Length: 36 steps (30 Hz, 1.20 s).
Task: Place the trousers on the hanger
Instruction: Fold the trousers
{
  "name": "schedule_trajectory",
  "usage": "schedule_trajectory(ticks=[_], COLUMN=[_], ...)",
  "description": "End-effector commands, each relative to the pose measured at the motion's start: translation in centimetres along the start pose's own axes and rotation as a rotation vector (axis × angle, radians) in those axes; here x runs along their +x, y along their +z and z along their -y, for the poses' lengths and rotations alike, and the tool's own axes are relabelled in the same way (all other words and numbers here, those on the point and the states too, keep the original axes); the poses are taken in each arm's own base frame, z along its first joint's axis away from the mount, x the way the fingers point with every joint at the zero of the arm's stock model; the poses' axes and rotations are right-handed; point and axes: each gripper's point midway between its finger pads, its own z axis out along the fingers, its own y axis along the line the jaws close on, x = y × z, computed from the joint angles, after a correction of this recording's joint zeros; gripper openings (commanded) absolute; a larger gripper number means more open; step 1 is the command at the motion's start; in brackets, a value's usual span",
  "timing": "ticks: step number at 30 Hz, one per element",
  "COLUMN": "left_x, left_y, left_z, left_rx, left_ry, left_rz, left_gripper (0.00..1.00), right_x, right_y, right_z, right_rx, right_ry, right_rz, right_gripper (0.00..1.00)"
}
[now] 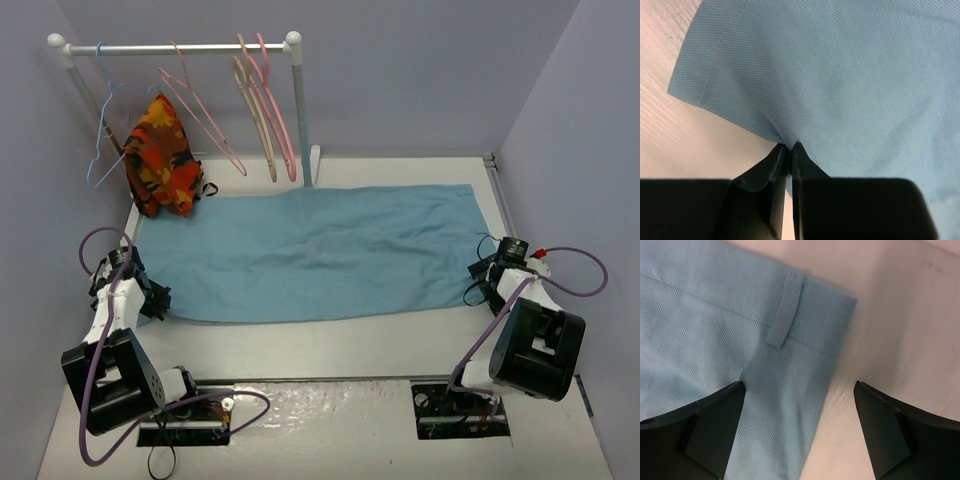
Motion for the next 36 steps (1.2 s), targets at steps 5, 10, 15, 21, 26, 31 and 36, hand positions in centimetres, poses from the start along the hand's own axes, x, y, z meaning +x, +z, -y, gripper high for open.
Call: schedule_trajectory(ticks=[5,10,15,21,26,31,36], left_x=[-2.8,-3.5,-7.0,-13.1,-15.9,-16.3,-16.7], left_y=[-1.2,-2.2,-5.4,-10.2,-13.7,-16.2,-19.7], left_z=[1.7,2.4,4.5,7.0,7.1,5.1,3.4], left_rx=[0.044,0.062,0.105,0.158,0.177,0.122,0.070], left_ry=[-0.006,-0.016,-0.043,-0.103,-0.141,-0.148,-0.146], left_rz=[0.080,0.089,0.163,0.331,0.418,0.478,0.555], left_gripper=[0.00,0.00,0.00,0.00,0.00,0.00,0.00], right_x=[2.2,1.5,-3.8,-11.7,-16.0,-17.4,-19.2], right_y=[3.5,2.7,-2.0,-9.1,-13.0,-15.4,-18.0], right_z=[0.5,-0.8,-2.8,-5.6,-5.8,-4.5,-3.9], right_rx=[0.006,-0.049,-0.084,-0.181,-0.194,-0.150,-0.082], right_ry=[-0.020,-0.052,-0.044,0.074,0.117,0.113,0.083], right_rz=[-0.081,-0.080,0.055,0.257,0.348,0.416,0.497], right_gripper=[0.66,0.19,0.00,0.00,0.00,0.00,0.00])
